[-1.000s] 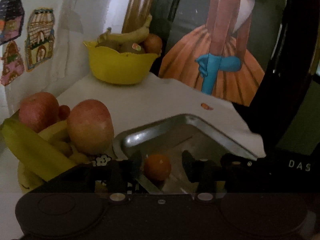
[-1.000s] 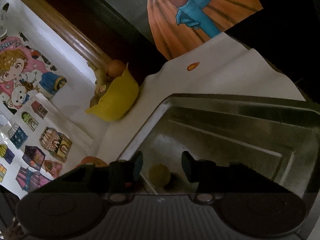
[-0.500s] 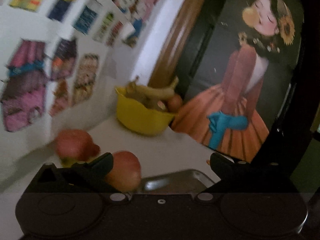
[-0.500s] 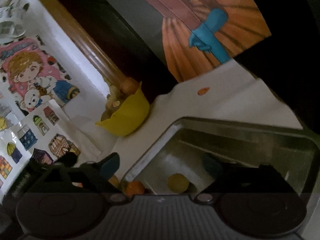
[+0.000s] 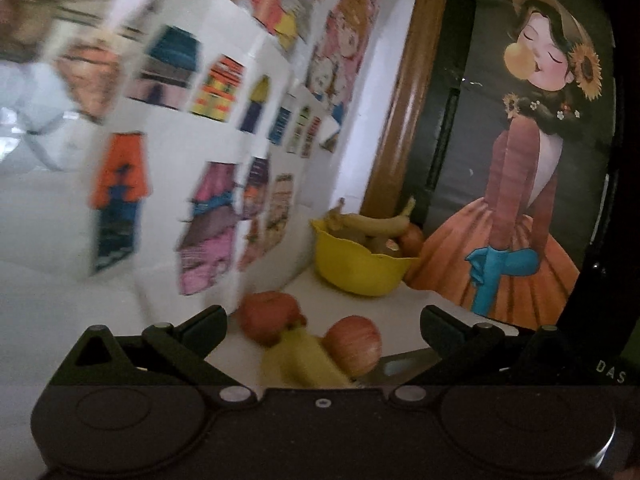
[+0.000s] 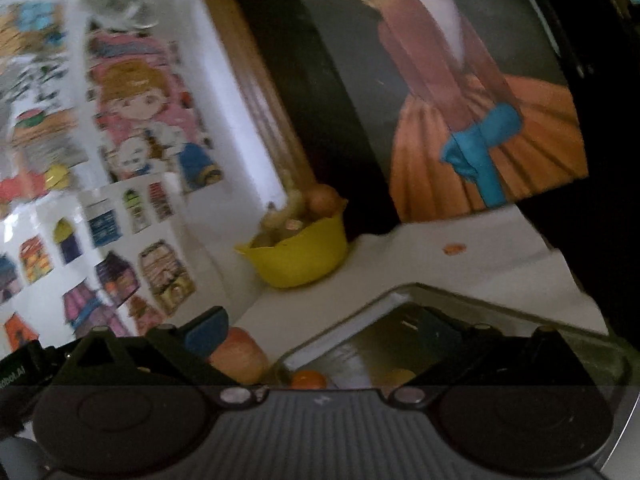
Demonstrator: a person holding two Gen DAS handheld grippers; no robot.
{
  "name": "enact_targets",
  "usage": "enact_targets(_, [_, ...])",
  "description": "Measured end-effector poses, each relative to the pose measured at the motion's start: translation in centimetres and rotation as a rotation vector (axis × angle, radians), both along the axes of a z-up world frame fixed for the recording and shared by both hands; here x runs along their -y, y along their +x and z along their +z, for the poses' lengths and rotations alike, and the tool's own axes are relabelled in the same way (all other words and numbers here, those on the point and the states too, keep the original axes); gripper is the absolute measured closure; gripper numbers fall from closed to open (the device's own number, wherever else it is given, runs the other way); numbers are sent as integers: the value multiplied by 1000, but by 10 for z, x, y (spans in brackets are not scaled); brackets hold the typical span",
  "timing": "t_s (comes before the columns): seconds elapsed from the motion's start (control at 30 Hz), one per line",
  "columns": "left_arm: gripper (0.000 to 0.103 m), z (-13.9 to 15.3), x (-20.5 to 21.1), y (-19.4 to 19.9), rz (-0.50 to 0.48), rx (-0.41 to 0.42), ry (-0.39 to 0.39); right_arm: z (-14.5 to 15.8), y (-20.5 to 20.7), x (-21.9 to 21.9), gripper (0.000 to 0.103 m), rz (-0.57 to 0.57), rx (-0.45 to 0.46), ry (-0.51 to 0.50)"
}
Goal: Organize fruits
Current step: 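Open the right gripper to drop the kiwi in the tray while the left releases the mandarin, then withdraw both grippers from the tray back toward the fruit pile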
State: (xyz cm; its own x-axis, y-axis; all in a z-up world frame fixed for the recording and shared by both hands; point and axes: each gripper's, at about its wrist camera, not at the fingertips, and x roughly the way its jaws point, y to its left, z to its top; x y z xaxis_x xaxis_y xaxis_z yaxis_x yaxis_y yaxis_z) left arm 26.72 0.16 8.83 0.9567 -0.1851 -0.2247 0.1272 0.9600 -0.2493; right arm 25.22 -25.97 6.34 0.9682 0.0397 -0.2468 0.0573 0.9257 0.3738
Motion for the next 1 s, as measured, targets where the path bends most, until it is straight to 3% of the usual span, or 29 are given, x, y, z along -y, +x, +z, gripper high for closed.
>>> enact_targets(0.3, [1, -6, -35, -57, 32, 11, 13, 14, -60, -50, 0, -5, 72, -224])
enact_targets(0.43, [1, -15, -43, -78, 32, 4, 34, 11, -89, -69, 0, -21, 64, -300])
enact_targets(1.0, [1, -59, -68, -107, 61, -152, 124, -21, -122, -112, 0, 66, -121, -370])
